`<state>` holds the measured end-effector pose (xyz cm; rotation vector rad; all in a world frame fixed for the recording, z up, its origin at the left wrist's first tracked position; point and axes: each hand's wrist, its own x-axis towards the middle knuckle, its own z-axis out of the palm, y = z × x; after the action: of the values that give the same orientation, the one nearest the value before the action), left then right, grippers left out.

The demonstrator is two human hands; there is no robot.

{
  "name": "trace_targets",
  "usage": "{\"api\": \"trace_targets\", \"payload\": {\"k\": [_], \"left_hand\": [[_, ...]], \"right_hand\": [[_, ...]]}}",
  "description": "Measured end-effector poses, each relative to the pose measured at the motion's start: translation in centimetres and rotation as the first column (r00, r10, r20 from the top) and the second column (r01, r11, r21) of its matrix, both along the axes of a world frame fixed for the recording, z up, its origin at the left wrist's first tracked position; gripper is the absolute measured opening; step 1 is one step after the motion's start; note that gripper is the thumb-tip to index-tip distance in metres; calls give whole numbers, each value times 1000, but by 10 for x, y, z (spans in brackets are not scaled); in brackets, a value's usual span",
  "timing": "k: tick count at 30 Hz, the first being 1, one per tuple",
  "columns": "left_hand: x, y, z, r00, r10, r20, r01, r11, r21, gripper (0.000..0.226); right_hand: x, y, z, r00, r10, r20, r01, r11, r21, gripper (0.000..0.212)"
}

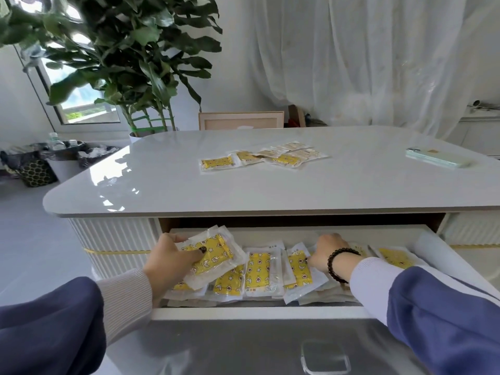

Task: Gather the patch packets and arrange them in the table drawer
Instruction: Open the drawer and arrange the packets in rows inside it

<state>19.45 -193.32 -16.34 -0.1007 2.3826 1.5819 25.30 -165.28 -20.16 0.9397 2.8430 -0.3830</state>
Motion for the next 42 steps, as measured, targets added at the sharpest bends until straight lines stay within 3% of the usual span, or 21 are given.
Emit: {"api": "trace_targets", "payload": {"k": [2,4,5,7,8,10,12,14,16,20,22,26,29,32,35,39,42], "left_hand": [[0,-1,0,1000,7,3,-7,1000,20,37],[0,-1,1,1000,12,18,-13,998,59,35],[0,-1,1,1000,14,25,-16,996,83,34],[-1,0,2,999,19,41,-24,992,126,31],[-1,1,2,999,21,44,-27,989,144,28],[0,3,3,999,27,45,-34,984,175,27],[1,5,3,998,30,52,-39,979,198,33],[1,6,3,998,30,48,-40,977,209,38],[0,5,2,999,21,32,-27,981,190,40],[-2,5,-8,982,-178,-65,178,984,-9,53],[-3,9,-13,950,-307,-55,298,946,-128,60],[-5,20,-18,868,-496,-13,466,825,-319,71],[-9,26,-21,809,-586,35,529,702,-477,82],[-16,31,-29,745,-664,65,563,574,-595,83],[-18,39,-35,694,-718,57,525,450,-723,65],[-24,47,-39,672,-740,8,441,391,-808,60],[-28,48,-42,660,-751,3,417,363,-833,66]], "right_hand": [[2,-3,6,988,31,-152,-19,997,80,31],[3,-15,13,925,83,-370,-76,997,33,20],[1,-23,16,895,104,-433,-129,991,-29,14],[-4,-44,21,890,81,-449,-226,933,-279,23],[-8,-56,23,904,19,-427,-236,854,-464,30],[-22,-77,27,936,-123,-329,-198,587,-785,41],[-39,-93,25,947,-194,-256,-178,349,-920,34],[-52,-102,19,943,-212,-258,-194,282,-940,16],[-59,-103,12,939,-217,-265,-198,288,-937,6],[-60,-82,3,948,-250,-197,-111,320,-941,19],[-62,-75,0,943,-276,-185,-59,410,-910,25],[-67,-74,-2,973,-144,-180,-22,719,-694,54],[-69,-74,-1,980,-98,-172,-10,845,-535,64],[-70,-70,-3,973,-133,-188,27,876,-482,54],[-69,-69,-8,971,-156,-183,44,864,-502,36],[-66,-71,-11,956,-192,-221,53,854,-517,8],[-66,-73,-15,958,-189,-217,51,853,-519,21]]}}
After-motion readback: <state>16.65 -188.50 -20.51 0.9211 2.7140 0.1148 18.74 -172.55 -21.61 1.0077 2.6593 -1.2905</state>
